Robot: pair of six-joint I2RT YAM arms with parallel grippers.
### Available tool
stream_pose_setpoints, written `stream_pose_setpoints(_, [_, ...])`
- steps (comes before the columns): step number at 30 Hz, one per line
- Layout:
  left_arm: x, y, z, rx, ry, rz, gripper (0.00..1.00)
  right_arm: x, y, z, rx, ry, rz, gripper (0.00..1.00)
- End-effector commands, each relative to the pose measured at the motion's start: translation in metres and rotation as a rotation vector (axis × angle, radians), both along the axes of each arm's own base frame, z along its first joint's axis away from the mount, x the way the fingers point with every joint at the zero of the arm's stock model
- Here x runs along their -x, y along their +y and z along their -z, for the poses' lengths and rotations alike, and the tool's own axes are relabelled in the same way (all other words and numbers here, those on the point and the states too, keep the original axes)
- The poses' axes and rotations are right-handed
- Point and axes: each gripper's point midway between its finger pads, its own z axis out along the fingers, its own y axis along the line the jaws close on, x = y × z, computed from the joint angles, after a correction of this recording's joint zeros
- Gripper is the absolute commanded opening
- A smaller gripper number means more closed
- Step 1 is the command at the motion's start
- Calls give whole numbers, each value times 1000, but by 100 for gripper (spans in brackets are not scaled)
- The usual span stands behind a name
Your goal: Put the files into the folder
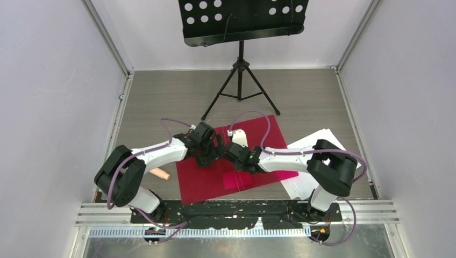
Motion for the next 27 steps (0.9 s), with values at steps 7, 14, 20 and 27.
stream_pose_setpoints(7, [16,31,41,-187,96,-35,82,12,27,-37,-193,45,-70,49])
stream_pose_setpoints(14, [14,42,41,-248,88,-46,81,9,18,-62,-248,23,-84,66])
stream_pose_setpoints(20, [13,42,39,-242,74,-39,81,1,-2,-71,-242,1,-50,64])
stream_pose_setpoints(27, [10,38,32,-216,43,-14,81,5,-4,-51,-201,47,-72,51])
